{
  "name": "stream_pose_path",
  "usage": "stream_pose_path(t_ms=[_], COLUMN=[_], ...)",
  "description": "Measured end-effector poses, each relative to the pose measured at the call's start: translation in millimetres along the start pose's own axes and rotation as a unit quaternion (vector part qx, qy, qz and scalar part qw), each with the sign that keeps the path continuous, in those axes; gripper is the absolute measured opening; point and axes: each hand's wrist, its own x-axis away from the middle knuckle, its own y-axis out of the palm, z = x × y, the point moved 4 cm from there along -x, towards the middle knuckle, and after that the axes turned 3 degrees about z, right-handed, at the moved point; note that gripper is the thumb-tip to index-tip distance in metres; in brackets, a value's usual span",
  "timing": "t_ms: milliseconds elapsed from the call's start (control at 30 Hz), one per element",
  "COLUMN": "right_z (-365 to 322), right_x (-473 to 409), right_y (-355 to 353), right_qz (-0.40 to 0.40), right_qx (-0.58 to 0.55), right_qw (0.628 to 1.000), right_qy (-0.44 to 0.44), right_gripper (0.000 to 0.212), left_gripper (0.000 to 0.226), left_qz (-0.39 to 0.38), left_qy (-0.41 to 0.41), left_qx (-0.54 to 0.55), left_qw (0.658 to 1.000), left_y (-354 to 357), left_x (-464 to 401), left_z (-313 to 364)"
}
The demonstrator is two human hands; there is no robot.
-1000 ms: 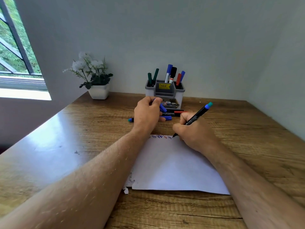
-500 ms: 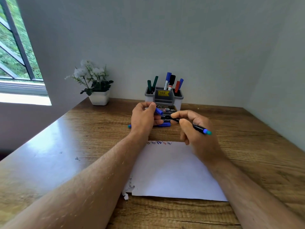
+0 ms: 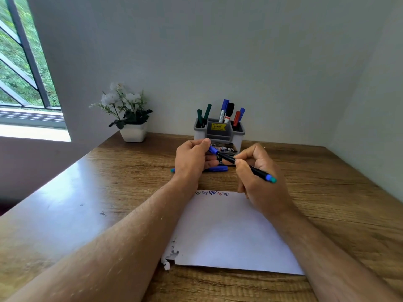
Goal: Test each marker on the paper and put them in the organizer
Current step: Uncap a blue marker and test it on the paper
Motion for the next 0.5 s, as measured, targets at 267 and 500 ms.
stream_pose_path(t_ms=[267,500], right_z=[-1.1,-8.2], right_x=[0.1,0.9], right_y=[-0.9,-3.8], right_qz=[0.004,0.033], right_qx=[-0.003,0.052], right_qw=[1.0,0.995], right_qy=[-0.018,-0.079], right_gripper=[0.009,0.022], left_gripper=[0.012,0.012], left_qz=[-0.007,-0.023], left_qy=[0.003,0.005], left_qx=[0.02,0.026], left_qw=[1.0,0.999], left_y=[0.6,0.6], left_x=[1.4,2.2], left_z=[2.6,4.6])
